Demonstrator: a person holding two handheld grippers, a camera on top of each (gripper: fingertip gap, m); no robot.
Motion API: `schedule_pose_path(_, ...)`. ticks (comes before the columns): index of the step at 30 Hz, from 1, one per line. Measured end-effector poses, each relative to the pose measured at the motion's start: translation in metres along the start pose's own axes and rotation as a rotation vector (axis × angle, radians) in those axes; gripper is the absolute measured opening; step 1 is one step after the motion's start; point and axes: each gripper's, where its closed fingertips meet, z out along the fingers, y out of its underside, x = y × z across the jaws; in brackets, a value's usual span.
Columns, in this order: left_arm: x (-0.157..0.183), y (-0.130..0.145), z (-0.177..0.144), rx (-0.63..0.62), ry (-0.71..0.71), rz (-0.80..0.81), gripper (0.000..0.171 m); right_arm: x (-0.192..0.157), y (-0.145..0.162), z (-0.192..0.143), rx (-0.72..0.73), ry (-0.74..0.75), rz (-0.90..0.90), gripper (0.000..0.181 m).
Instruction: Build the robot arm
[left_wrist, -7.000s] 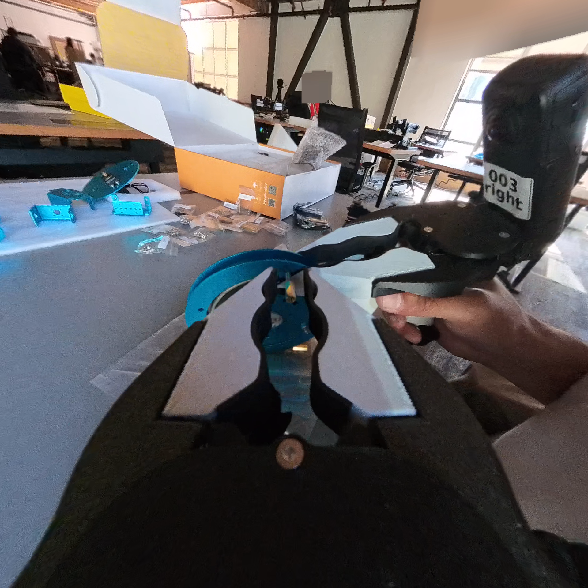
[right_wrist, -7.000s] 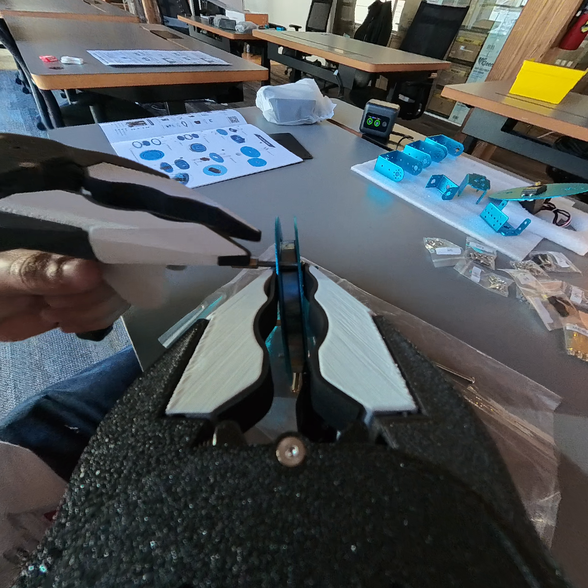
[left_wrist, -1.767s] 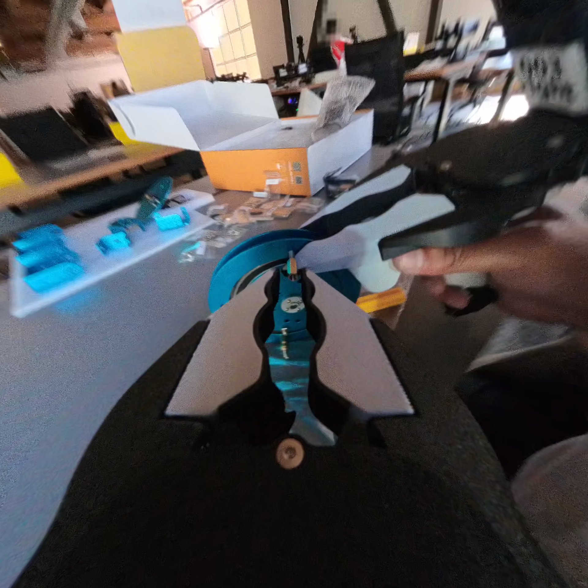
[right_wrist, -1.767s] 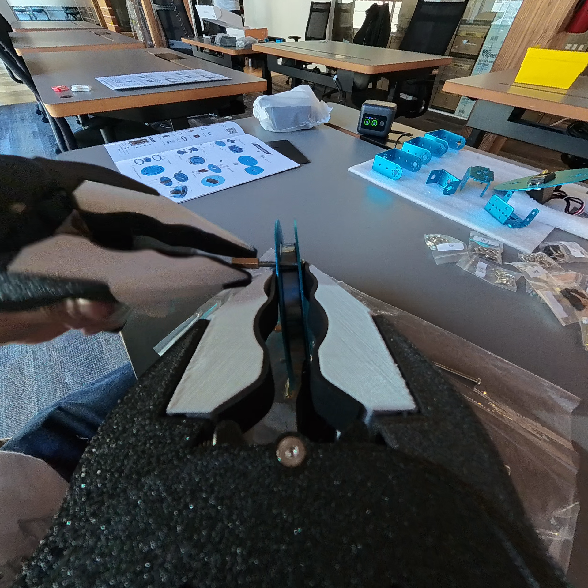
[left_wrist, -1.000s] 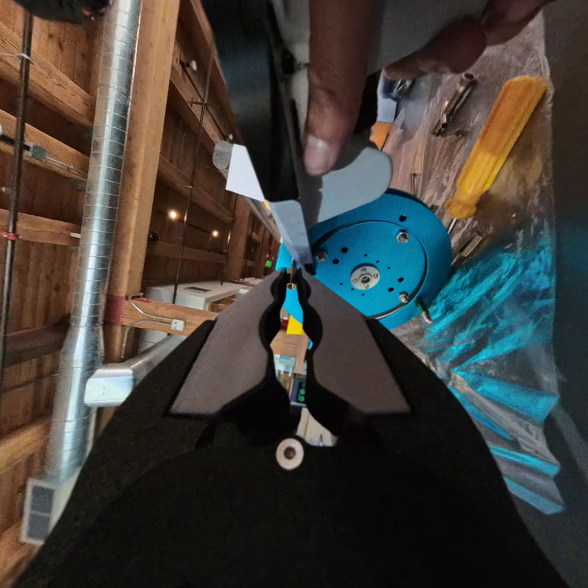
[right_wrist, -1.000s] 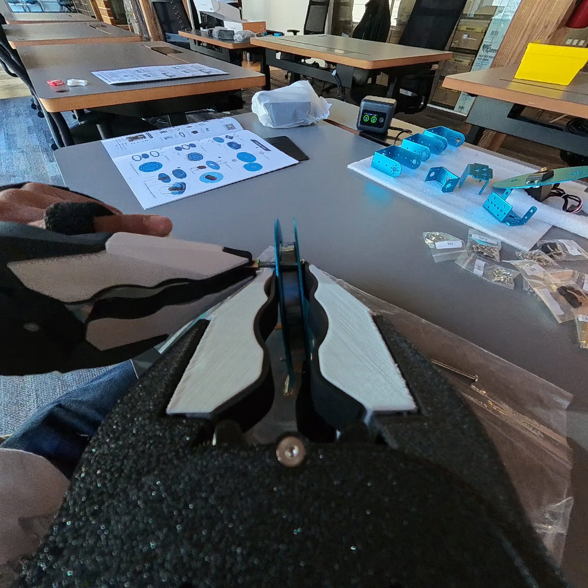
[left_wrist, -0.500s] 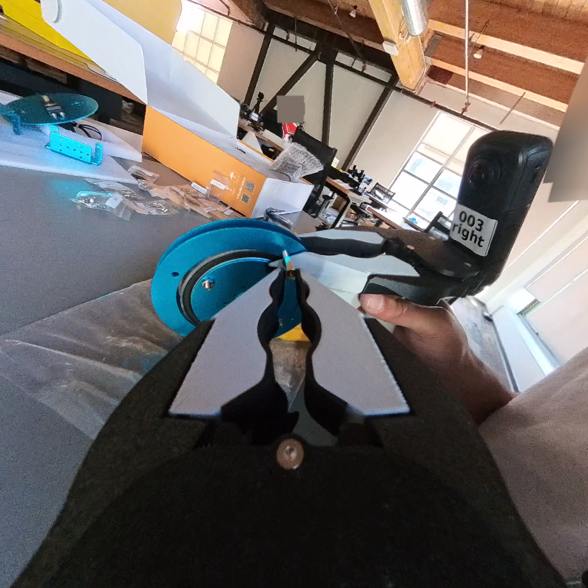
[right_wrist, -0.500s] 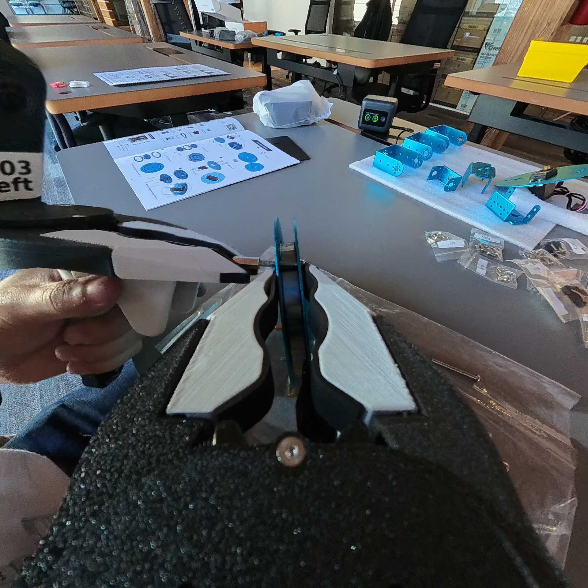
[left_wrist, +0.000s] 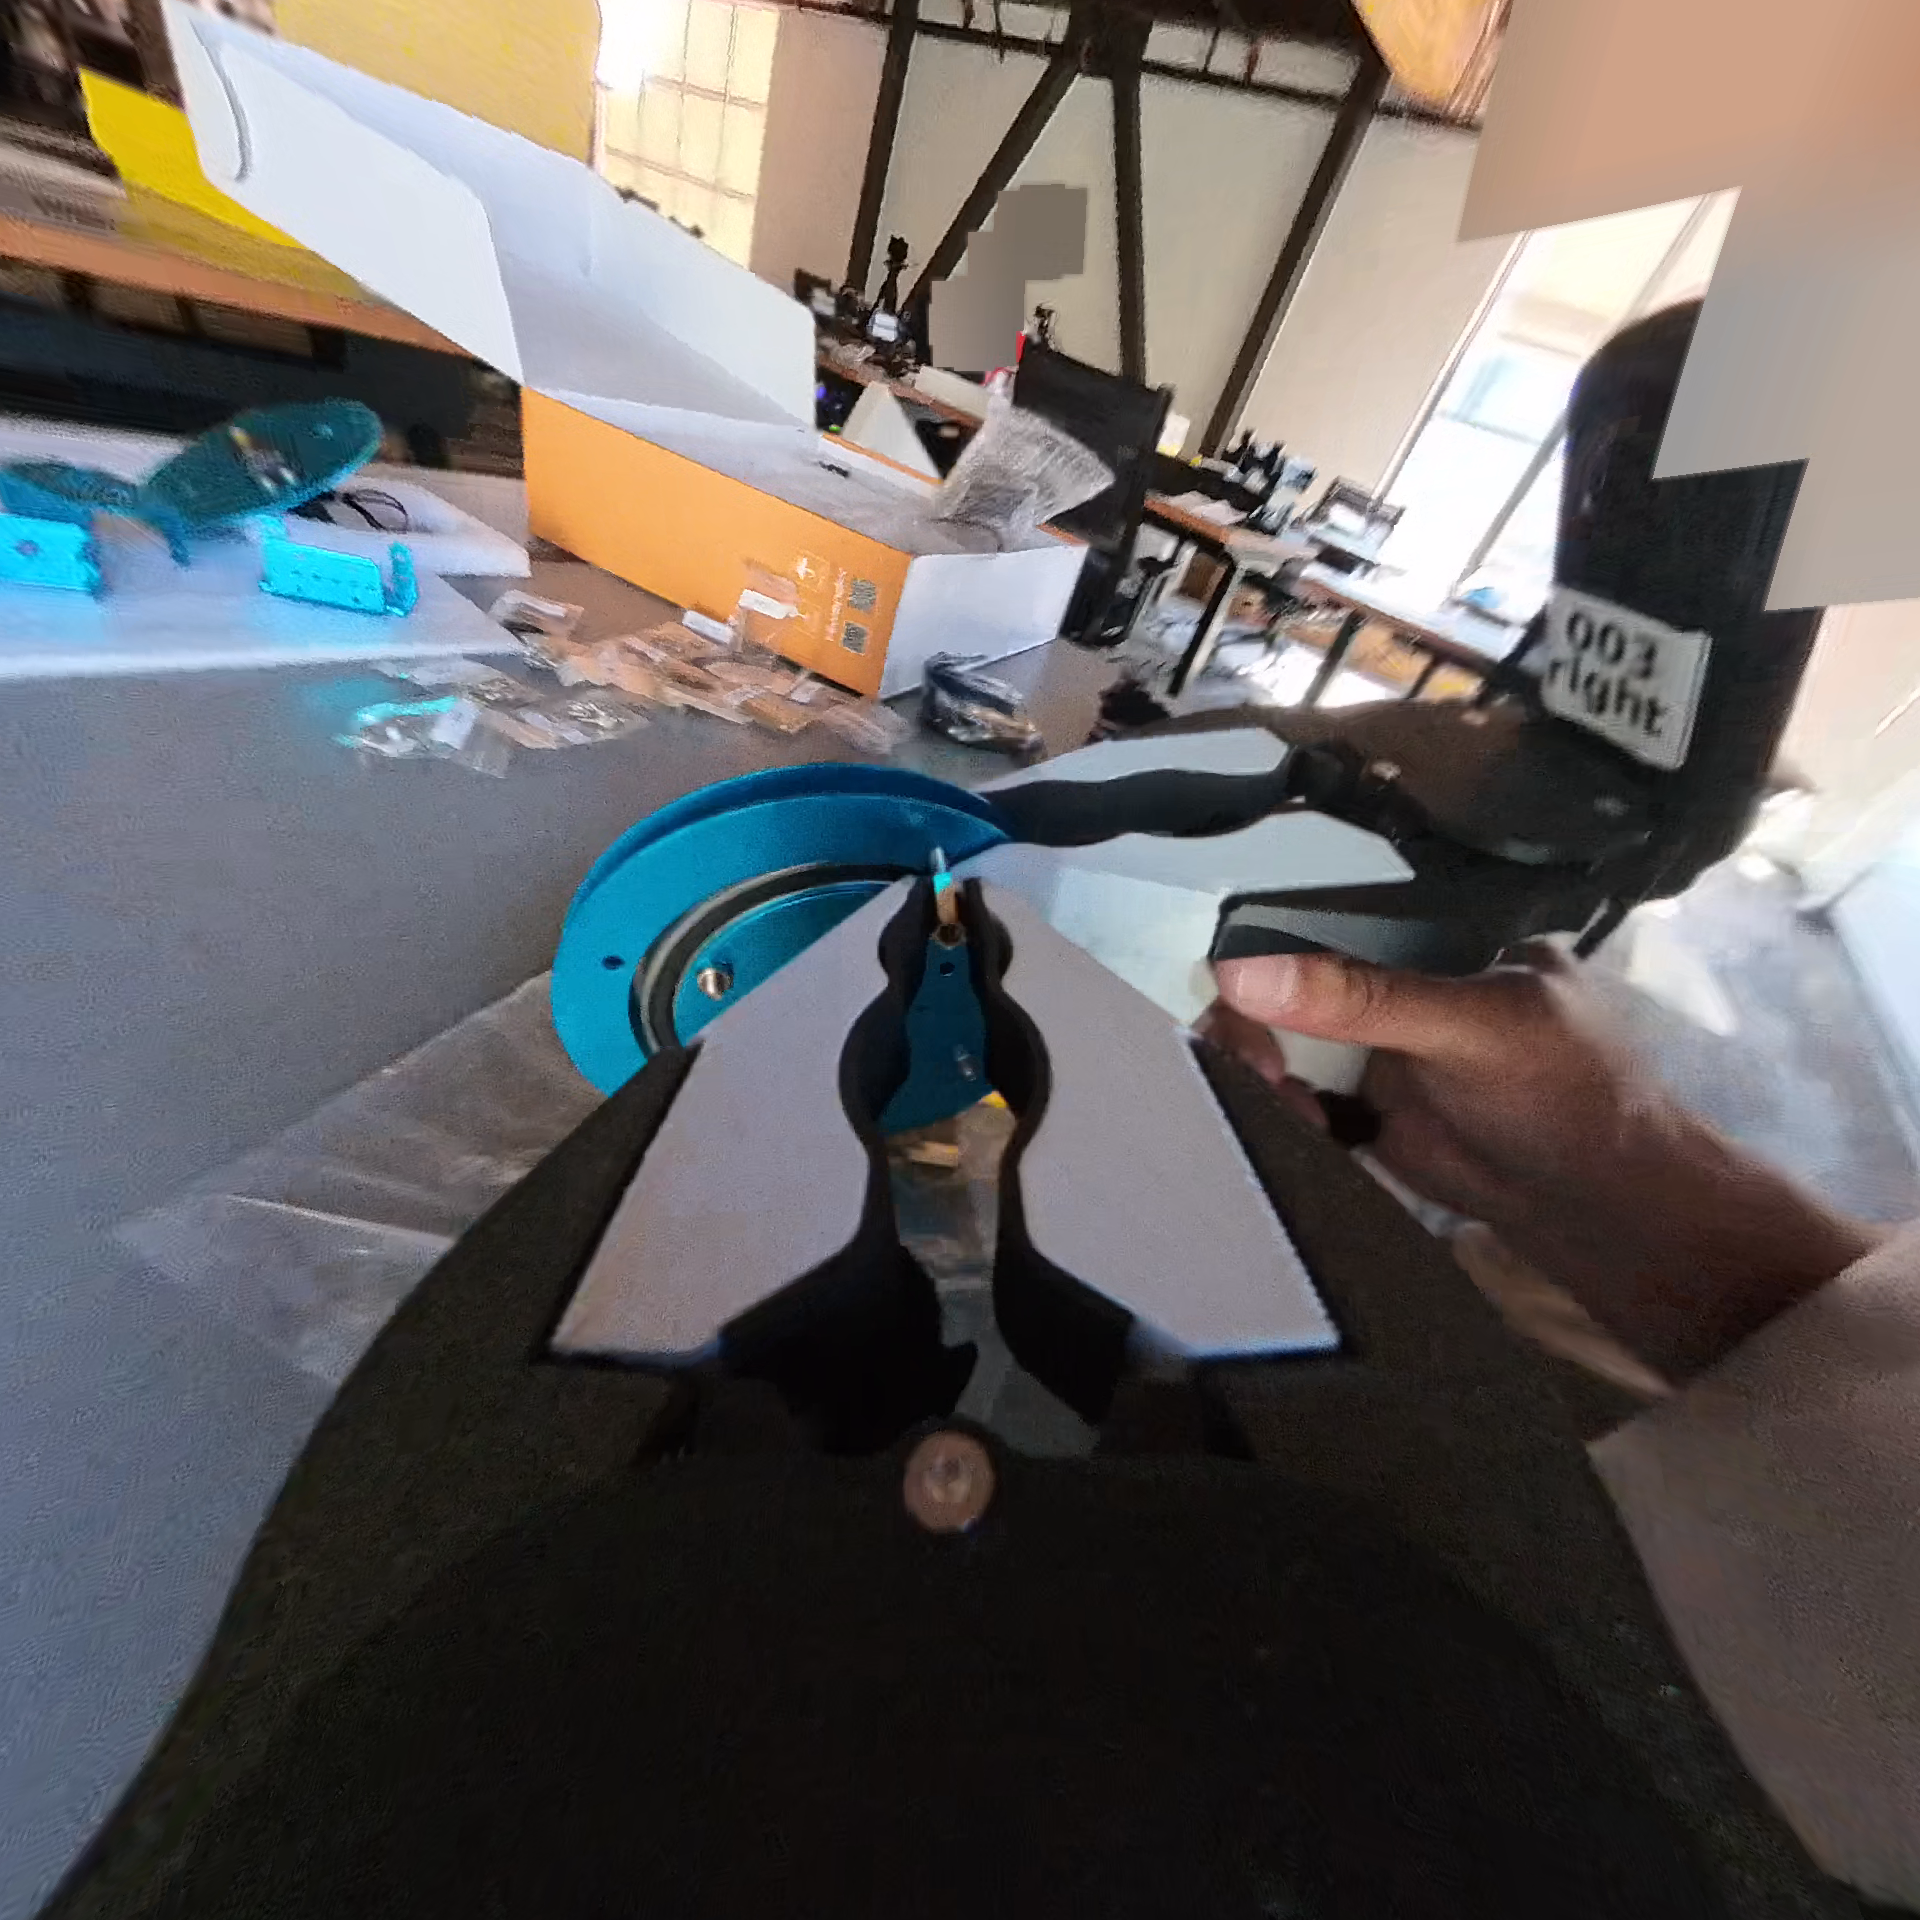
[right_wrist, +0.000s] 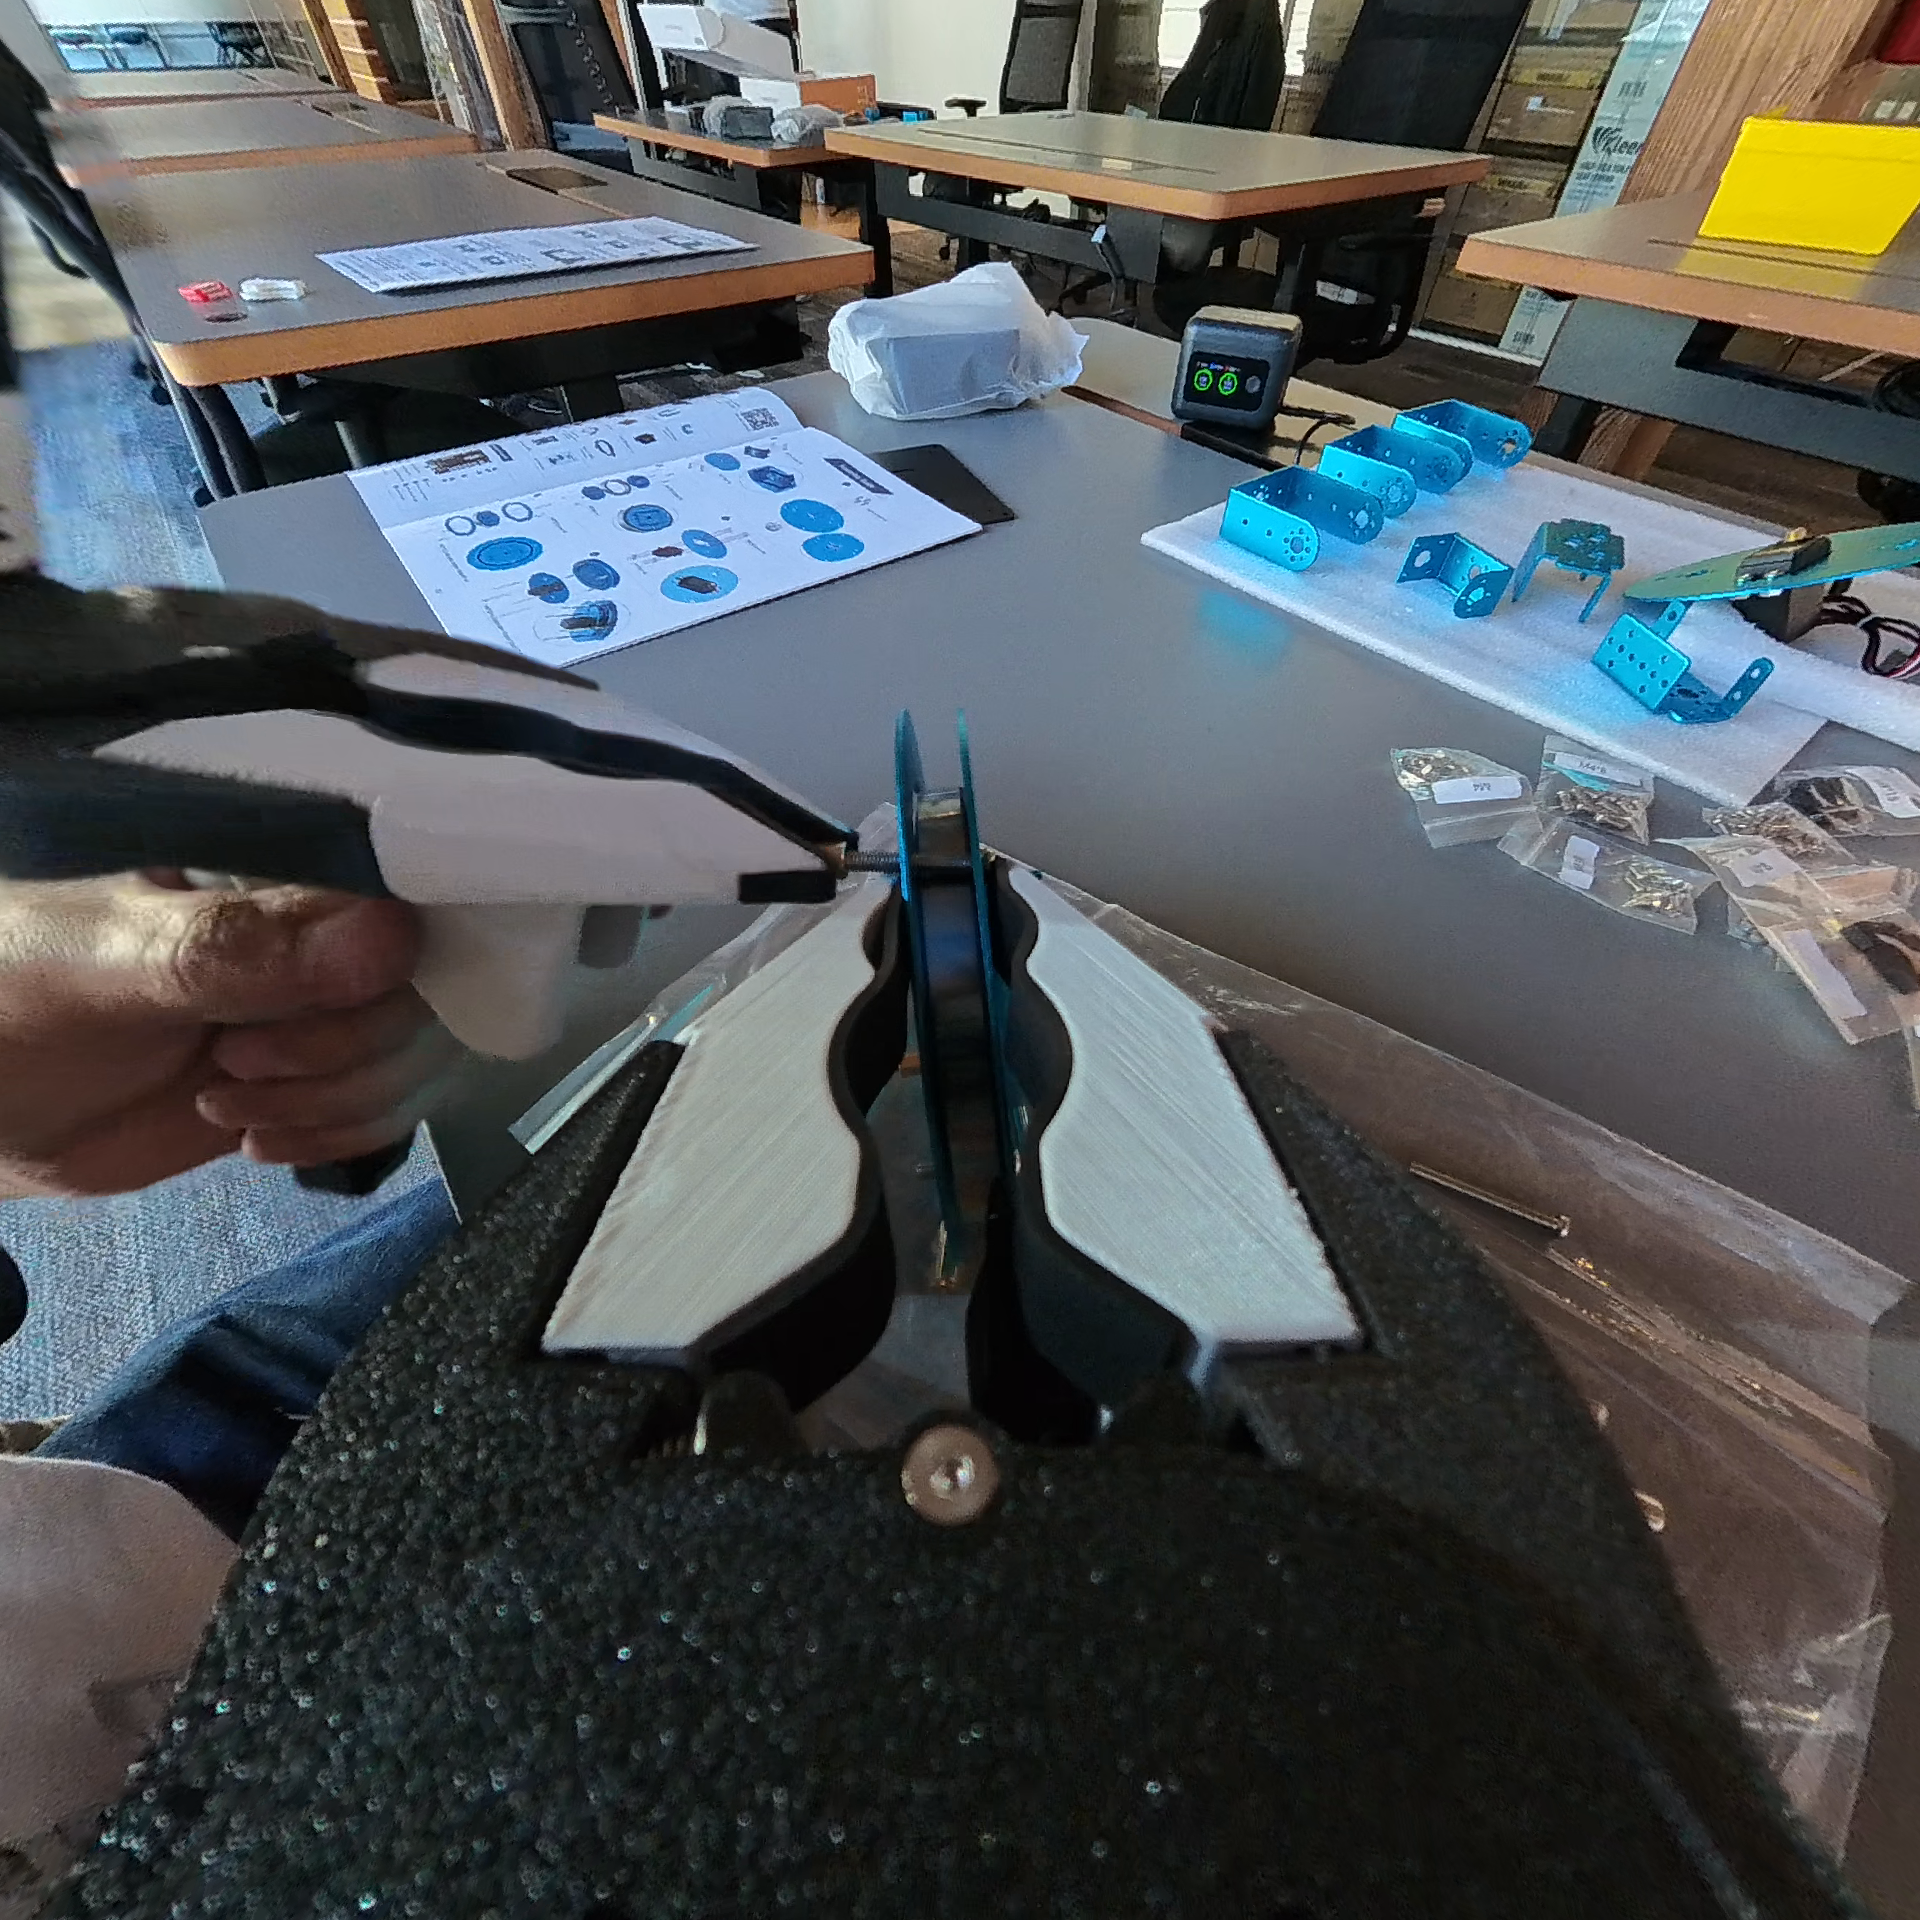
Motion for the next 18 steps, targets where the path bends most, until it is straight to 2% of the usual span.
schedule_pose_path(2, -0.0002, 0.0017, 0.0001, -0.049, -0.117, 0.346, 0.004, -0.0004, 0.0, 0.0, -0.002, -0.003, 0.0, 0.013)
schedule_pose_path(5, -0.003, 0.0031, -0.0003, -0.128, -0.371, 1.214, 0.004, -0.0013, -0.0002, 0.0004, -0.004, -0.008, -0.003, 0.013)
schedule_pose_path(6, -0.0034, 0.003, 0.0004, -0.14, -0.442, 1.459, 0.004, -0.0006, -0.0002, 0.0002, -0.003, -0.007, -0.002, 0.013)
schedule_pose_path(7, -0.004, 0.003, 0.0014, -0.137, -0.479, 1.572, 0.005, 0.0005, -0.0002, 0.0001, -0.004, -0.005, 0.001, 0.013)
schedule_pose_path(8, -0.0044, 0.0027, 0.002, -0.129, -0.477, 1.553, 0.005, 0.0014, -0.0002, 0.0, -0.004, -0.005, 0.003, 0.013)
schedule_pose_path(10, -0.0038, 0.0016, 0.0012, -0.116, -0.416, 1.355, 0.005, 0.0007, -0.0002, 0.0003, -0.004, -0.01, 0.005, 0.013)
schedule_pose_path(11, -0.0036, 0.0006, 0.0003, -0.102, -0.385, 1.215, 0.006, 0.0001, -0.0003, 0.0007, -0.005, -0.009, 0.002, 0.013)
schedule_pose_path(13, -0.006, -0.0014, -0.0026, -0.072, -0.322, 0.837, 0.017, -0.0007, -0.0003, 0.0011, -0.004, -0.012, 0.005, 0.013)
schedule_pose_path(16, -0.0002, -0.0028, -0.0051, -0.024, -0.143, 0.273, 0.019, 0.0006, -0.0003, 0.0009, -0.004, -0.012, 0.013, 0.013)
schedule_pose_path(18, 0.001, -0.004, -0.005, 0.009, -0.052, 0.034, 0.016, 0.0005, -0.0003, 0.001, -0.004, -0.013, 0.013, 0.013)
